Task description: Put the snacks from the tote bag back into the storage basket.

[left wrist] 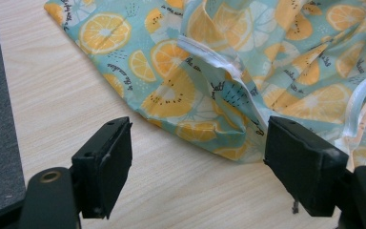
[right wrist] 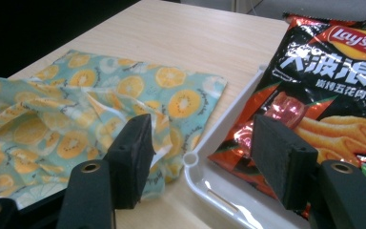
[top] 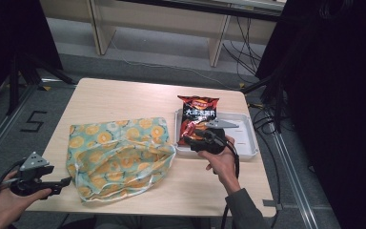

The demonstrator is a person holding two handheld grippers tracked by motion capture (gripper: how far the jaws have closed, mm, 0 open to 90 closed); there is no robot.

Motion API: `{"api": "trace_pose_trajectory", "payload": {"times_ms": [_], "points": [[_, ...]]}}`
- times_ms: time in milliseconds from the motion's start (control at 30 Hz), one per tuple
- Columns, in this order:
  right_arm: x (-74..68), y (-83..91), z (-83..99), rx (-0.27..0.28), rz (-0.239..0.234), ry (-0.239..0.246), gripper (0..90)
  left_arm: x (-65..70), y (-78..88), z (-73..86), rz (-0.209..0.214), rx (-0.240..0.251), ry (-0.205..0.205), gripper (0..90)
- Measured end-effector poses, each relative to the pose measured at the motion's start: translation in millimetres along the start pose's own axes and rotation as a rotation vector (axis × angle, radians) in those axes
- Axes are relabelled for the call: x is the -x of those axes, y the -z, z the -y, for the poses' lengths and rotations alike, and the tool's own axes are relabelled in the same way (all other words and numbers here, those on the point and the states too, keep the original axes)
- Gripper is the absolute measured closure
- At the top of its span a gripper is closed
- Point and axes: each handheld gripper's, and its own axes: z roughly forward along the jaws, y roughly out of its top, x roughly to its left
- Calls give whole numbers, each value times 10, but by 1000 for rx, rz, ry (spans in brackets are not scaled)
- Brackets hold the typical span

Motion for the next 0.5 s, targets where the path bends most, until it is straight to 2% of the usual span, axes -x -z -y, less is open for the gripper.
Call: {"api": "trace_pose_trajectory", "payload": {"times_ms": [33, 67, 100, 133, 167, 233, 333, 400, 433, 467, 500], "points": [[1, 12, 7, -13, -12, 3, 409, 0, 4, -2, -4, -2, -1, 240], [-25, 18, 19, -15, -7, -14, 409, 0, 6, -3, -5, -2, 0, 241], [-12, 27, 26, -25, 0, 21, 408, 0, 6, -3, -5, -1, 0, 241], [-36, 17, 43, -10, -2, 6, 407, 0, 6, -3, -5, -2, 0, 241], [-35, 20, 51, -16, -7, 21, 406, 0, 5, -4, -4, -2, -1, 241], [-72, 33, 73, -24, -4, 17, 405, -2, 10, -10, -10, -3, -17, 241], [-91, 50, 98, -28, -3, 57, 404, -1, 5, -5, -3, -2, -13, 241], [-106, 48, 112, -24, -9, 56, 403, -3, 8, -5, -2, -5, -14, 241], [-135, 62, 122, -36, -10, 40, 403, -5, 11, -5, -2, -5, -15, 241], [-139, 78, 146, -40, -9, 74, 402, -2, 12, -4, -4, -2, -13, 241], [-150, 87, 157, -44, -6, 77, 401, -2, 13, -6, -2, -1, -15, 241]]}}
